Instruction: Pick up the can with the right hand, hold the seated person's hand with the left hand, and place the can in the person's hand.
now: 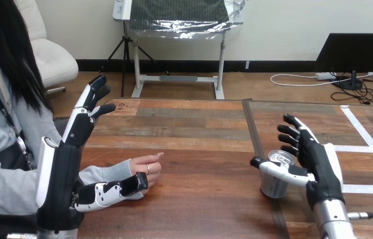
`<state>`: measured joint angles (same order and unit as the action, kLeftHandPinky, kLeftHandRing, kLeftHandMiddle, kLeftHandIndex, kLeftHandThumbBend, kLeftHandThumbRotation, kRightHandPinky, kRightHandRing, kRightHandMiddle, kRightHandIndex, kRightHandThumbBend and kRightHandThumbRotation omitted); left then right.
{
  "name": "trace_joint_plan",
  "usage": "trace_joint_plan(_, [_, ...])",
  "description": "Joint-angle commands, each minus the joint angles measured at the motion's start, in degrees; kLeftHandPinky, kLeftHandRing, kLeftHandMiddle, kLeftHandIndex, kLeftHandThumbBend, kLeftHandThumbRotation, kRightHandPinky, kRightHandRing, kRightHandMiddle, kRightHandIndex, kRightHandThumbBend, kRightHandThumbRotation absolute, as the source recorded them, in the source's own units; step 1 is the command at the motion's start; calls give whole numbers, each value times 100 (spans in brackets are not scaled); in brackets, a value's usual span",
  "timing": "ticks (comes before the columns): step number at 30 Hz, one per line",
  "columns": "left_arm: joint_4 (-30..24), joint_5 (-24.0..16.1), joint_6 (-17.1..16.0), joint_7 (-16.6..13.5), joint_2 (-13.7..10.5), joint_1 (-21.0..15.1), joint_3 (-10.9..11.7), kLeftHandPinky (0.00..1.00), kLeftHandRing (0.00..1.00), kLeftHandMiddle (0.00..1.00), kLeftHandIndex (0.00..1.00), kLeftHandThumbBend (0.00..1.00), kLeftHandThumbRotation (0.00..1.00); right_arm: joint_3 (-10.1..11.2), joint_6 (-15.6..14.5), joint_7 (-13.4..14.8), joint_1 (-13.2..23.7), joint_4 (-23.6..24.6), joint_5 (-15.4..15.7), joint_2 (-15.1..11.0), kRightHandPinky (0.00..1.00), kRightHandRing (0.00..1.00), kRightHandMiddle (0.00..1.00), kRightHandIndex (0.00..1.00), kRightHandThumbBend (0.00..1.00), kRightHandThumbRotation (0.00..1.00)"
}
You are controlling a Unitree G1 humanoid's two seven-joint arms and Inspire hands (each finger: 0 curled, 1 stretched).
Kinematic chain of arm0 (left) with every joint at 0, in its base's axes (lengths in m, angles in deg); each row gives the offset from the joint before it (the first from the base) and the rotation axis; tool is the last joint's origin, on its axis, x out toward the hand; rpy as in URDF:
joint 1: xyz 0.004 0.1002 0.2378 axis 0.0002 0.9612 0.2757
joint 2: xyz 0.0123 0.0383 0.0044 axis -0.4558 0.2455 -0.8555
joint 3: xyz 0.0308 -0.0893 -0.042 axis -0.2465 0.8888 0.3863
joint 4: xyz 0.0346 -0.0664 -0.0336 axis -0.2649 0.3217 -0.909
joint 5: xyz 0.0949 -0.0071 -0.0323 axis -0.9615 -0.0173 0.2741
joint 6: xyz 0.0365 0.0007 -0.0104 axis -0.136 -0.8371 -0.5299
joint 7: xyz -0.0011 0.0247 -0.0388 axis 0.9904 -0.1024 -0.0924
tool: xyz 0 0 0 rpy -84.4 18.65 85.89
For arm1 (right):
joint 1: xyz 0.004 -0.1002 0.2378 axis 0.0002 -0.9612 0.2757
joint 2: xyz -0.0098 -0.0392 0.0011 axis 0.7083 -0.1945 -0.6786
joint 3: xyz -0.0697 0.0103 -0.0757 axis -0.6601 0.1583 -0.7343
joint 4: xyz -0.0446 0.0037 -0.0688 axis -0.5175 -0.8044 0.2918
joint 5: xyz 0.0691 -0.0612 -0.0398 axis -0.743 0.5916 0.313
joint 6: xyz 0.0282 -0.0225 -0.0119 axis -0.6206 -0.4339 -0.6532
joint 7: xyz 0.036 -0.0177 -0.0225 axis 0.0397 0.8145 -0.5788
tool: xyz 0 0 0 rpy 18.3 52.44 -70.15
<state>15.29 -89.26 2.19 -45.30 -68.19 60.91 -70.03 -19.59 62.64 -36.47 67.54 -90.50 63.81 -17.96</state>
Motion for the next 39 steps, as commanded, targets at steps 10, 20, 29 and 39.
trace_joint_plan(10, [-104,97,-72,19,-59,-176,-22,79,90,94,92,100,65,288,6,-226,-19,264,-325,86,84,85,86,92,97,0])
trace_joint_plan(20, [-68,235,-119,121,-82,-200,-86,80,91,94,92,100,62,380,-2,-329,-128,281,-432,97,86,87,87,93,96,0])
trace_joint_plan(29, [-24,325,-140,210,-80,-201,-98,81,92,95,92,100,62,466,10,-493,-242,307,-554,99,87,87,88,93,95,0])
trace_joint_plan(39, [-8,278,-159,222,-38,-226,-35,81,91,95,92,100,62,517,106,-555,-383,339,-549,88,86,87,88,92,95,0])
